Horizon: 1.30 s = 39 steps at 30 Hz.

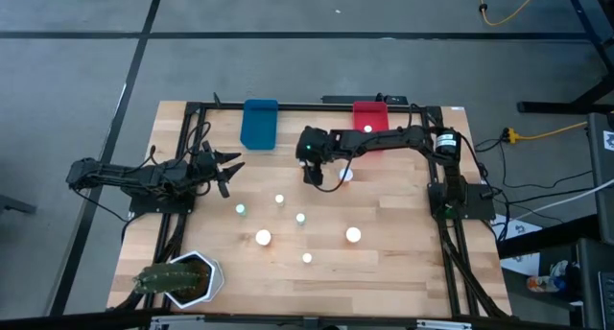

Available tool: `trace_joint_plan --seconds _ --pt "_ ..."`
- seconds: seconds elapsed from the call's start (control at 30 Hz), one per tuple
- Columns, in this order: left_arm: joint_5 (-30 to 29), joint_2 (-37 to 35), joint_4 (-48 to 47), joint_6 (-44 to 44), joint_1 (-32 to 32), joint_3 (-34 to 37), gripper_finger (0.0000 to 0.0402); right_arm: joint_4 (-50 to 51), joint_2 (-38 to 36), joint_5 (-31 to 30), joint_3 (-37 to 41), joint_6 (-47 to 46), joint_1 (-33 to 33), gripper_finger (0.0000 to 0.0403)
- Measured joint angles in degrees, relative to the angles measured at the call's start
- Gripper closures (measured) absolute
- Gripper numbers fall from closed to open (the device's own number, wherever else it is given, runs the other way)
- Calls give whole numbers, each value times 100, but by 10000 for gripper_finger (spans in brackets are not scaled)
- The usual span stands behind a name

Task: Pick and place medicine bottles into bin by pill shape (circle, oval)
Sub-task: Put the big orange pill bottle into the blue bin

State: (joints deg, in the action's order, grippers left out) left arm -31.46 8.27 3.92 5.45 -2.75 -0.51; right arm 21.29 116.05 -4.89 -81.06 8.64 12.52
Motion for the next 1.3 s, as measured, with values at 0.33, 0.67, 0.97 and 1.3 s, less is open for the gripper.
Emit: trace_joint_plan --seconds 0.33,0.67,0.97,1.3 --pt "0 0 0 2 0 0 255 123 0 -2 -32 -391 1 198" --pt "0 0 0 4 0 0 255 24 0 -1 -915 -28 24 195" --pt "2 2 0 4 1 0 255 -424 366 529 -2245 387 311 197" --pt "-1 0 0 7 -1 0 255 957 2328 546 -5113 265 661 197"
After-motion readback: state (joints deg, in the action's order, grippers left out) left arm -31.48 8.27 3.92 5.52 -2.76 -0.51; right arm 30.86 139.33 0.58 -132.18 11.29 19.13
